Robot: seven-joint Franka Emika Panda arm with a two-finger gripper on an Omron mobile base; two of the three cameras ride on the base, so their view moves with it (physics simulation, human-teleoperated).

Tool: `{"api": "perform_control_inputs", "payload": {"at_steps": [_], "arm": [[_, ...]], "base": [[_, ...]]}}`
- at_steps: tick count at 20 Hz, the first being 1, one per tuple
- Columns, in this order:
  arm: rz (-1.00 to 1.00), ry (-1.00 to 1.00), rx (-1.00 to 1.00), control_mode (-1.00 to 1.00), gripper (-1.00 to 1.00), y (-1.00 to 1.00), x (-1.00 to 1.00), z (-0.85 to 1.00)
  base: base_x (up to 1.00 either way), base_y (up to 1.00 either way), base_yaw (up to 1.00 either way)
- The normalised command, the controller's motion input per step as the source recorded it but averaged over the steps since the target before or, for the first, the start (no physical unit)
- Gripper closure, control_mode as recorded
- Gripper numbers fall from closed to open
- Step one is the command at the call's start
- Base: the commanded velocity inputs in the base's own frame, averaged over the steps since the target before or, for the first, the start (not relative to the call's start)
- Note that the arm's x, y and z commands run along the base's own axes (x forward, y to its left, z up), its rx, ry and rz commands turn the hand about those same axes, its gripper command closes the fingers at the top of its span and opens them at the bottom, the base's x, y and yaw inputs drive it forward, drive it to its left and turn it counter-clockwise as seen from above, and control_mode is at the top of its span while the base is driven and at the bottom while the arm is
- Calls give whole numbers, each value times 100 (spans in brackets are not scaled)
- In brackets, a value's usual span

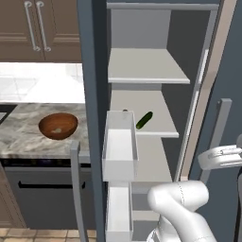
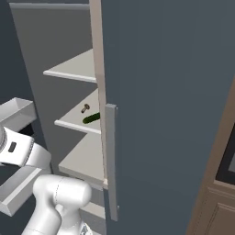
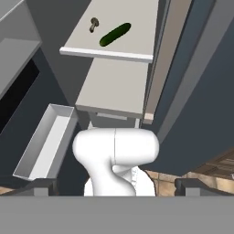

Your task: Take the garlic, mushroom, and cucumber from the freezer and place them in the bowl on the counter.

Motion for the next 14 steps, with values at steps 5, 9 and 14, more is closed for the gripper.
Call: {"api": "perform_control_inputs", "payload": {"at_steps": [5, 9, 14], "arm": [[0, 0, 0, 100, -100, 0, 0, 0], [0, 0, 0, 100, -100, 0, 0, 0], [0, 0, 0, 100, -100, 0, 0, 0]], "base": [[74, 21, 0], [65, 42, 0], [50, 26, 0]]}}
